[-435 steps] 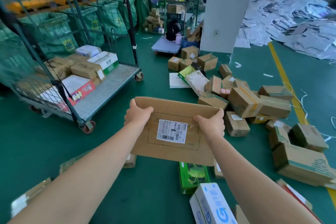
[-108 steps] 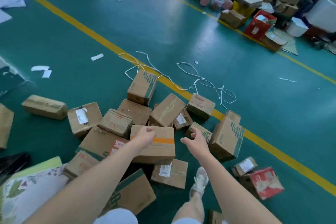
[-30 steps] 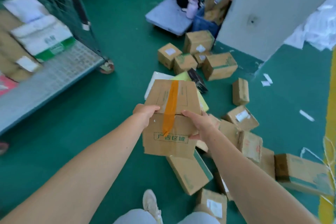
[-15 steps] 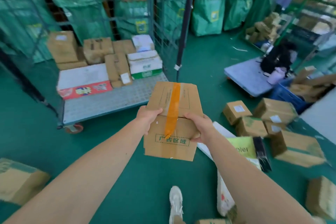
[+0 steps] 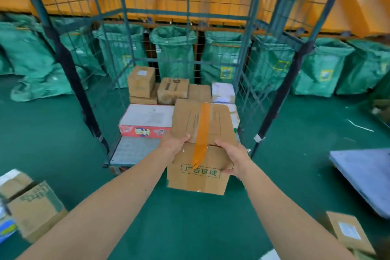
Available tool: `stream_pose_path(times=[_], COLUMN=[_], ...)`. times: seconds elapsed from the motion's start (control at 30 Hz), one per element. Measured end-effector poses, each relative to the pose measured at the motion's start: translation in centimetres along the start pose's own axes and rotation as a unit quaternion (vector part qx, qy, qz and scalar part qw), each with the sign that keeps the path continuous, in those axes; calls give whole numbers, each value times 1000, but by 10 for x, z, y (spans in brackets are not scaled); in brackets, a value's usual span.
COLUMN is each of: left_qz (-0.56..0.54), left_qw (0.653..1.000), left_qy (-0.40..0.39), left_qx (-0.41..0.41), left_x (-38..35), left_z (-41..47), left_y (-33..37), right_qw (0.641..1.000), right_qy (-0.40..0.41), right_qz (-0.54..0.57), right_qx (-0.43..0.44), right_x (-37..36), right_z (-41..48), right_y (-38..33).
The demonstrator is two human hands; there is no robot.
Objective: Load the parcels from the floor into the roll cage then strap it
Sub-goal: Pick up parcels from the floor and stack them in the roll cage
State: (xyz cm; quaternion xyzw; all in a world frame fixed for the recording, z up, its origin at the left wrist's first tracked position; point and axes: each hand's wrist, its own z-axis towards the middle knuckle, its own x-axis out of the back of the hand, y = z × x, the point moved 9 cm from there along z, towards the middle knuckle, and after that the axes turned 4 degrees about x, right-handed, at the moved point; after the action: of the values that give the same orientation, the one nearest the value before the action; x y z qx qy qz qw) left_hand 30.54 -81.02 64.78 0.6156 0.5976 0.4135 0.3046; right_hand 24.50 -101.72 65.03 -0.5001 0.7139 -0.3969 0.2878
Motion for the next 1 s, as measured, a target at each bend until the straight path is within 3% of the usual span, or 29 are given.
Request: stream_pose_path(times=[0.33, 0.6, 1.0], left_qz=[-19, 3, -3], left_qw=[998, 999, 999], left_qy=[65, 47, 44], left_qx=[12, -8, -8], left_x=[57, 111, 138], left_z=[164, 333, 534], left_y=[54, 143, 228], right_qw=[998, 999, 999], right_qy=[-54, -31, -36], right_qz=[-35, -20, -2], right_qx=[-18, -6, -2], right_x=[-120, -235, -347], right_z=[151, 279, 458], right_y=[-62, -133, -213])
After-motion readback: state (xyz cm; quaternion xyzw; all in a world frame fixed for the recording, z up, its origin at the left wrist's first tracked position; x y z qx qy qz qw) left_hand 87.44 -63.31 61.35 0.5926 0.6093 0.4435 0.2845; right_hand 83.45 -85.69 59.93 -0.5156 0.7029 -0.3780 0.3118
